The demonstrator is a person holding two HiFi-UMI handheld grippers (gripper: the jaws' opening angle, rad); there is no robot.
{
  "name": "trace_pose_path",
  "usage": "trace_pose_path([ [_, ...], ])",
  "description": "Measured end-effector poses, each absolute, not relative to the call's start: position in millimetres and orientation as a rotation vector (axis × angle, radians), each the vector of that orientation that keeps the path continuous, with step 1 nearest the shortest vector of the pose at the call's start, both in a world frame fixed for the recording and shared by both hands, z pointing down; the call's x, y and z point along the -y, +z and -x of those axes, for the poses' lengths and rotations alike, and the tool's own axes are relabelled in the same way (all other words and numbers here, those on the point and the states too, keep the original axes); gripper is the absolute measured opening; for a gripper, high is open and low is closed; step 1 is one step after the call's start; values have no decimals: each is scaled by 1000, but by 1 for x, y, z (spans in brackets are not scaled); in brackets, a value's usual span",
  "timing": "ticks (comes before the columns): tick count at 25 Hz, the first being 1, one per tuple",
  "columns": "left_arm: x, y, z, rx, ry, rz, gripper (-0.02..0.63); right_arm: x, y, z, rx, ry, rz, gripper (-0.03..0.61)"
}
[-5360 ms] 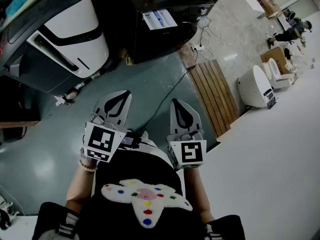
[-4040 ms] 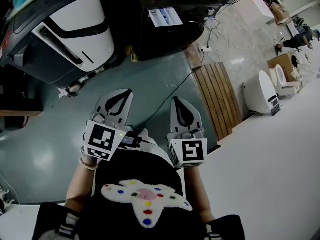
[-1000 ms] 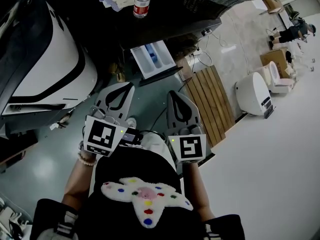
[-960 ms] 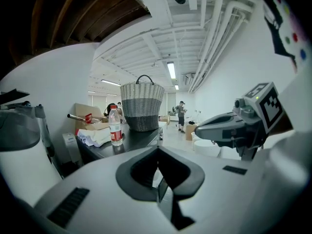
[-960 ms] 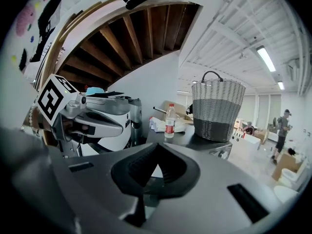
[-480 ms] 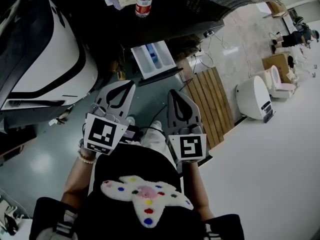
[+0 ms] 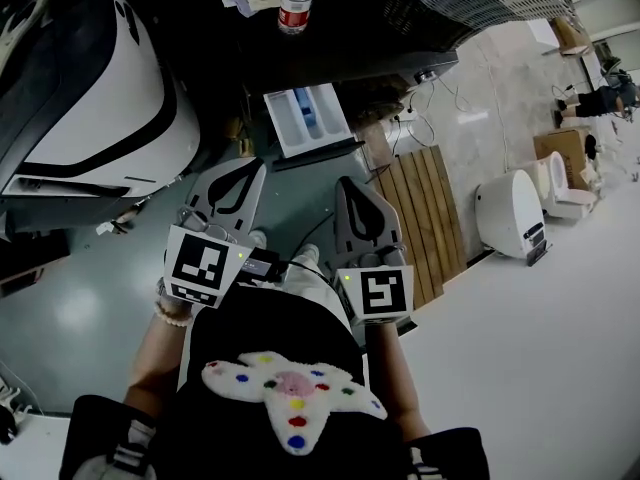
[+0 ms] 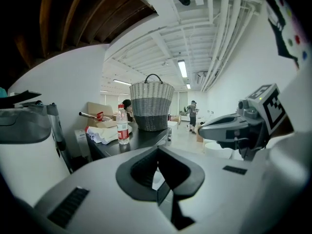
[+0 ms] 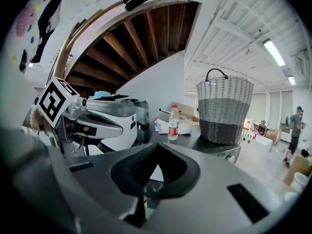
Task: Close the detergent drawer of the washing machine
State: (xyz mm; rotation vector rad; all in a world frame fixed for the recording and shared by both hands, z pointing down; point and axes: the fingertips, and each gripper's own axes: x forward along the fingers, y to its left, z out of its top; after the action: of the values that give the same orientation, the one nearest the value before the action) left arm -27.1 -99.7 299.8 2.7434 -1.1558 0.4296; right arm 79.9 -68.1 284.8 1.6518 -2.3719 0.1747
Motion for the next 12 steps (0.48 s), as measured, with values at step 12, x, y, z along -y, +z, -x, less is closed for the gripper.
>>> trace_pose_path([
  [12, 92, 301, 20, 1212, 372, -2683, 31, 67, 291, -88, 2427, 193, -1581, 109],
])
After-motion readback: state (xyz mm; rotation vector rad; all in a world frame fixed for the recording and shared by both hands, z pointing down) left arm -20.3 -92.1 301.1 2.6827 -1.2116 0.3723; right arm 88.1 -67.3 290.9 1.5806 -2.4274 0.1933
